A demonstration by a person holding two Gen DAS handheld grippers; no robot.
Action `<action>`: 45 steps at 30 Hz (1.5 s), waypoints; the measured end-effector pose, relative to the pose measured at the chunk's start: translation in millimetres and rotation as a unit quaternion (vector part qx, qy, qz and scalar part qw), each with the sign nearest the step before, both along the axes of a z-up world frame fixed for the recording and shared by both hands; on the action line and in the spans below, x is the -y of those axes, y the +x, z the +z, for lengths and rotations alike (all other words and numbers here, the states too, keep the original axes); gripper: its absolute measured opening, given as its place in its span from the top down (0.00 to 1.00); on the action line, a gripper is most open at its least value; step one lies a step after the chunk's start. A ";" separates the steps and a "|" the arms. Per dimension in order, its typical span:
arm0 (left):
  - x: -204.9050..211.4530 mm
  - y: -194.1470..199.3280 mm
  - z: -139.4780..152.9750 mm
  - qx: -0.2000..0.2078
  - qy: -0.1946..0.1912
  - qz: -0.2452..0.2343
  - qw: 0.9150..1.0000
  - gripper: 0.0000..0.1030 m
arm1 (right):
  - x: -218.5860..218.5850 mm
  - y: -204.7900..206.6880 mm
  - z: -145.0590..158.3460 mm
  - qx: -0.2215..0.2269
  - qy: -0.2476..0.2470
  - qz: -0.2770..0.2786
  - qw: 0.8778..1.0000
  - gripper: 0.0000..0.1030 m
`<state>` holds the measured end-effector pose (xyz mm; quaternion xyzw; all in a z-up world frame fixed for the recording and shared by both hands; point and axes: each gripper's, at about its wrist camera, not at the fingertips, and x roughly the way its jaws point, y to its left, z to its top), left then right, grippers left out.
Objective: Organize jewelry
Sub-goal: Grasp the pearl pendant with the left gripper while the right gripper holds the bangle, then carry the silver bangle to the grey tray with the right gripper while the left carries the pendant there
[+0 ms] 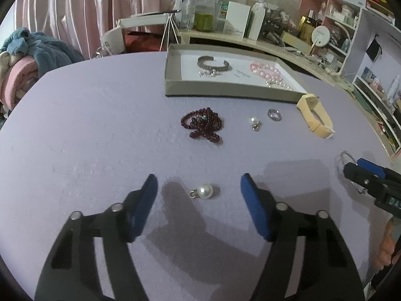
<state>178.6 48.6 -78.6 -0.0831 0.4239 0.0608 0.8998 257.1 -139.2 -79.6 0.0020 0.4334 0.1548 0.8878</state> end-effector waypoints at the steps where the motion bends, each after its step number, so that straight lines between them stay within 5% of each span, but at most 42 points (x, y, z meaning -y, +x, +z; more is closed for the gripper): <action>1: 0.8 1.4 -1.4 -0.003 0.002 0.000 1.000 0.42 | -0.2 0.2 -0.1 0.000 0.000 0.000 1.000 0.30; 13: 14.2 8.1 -3.2 -0.008 0.022 -0.015 1.000 0.84 | -10.1 0.0 2.6 0.001 0.004 0.013 1.000 0.30; 45: -18.0 2.3 50.7 0.053 -0.020 -0.015 0.998 0.88 | -22.5 13.4 38.5 0.043 0.044 0.029 0.998 0.30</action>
